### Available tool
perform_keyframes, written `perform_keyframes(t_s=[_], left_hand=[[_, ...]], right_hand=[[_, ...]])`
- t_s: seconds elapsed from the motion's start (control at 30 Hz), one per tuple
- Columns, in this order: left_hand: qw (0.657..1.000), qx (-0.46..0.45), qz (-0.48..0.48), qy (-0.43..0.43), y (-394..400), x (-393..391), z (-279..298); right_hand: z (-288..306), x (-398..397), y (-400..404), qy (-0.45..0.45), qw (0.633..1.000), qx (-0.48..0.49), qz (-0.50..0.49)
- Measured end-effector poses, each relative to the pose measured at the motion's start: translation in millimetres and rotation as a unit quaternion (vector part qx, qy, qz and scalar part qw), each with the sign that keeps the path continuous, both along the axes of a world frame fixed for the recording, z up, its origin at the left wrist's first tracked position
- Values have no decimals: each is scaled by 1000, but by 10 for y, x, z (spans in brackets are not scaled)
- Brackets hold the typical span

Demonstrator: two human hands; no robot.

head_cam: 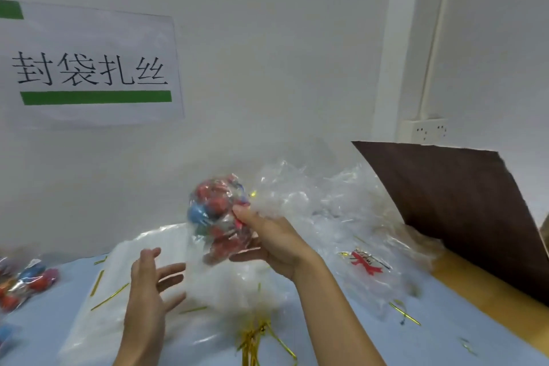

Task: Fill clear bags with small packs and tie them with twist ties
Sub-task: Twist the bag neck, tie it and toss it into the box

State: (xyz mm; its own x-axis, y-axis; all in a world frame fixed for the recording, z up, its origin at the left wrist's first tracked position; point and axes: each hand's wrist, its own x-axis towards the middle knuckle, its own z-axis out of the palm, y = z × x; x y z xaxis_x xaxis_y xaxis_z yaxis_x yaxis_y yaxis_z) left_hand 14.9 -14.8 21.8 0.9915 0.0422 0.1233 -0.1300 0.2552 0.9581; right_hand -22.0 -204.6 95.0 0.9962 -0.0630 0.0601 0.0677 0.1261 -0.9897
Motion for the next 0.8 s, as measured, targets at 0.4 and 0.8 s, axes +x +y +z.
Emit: perform_keyframes(t_s=[0.4,0.8], left_hand=[[996,84,-22,-15,-87,-98,32],[870,454,183,-54,373,105,-100]], right_hand=[[1176,-87,-822,-148,952,171,-207],[-647,134,577,26,971,-169,-167]])
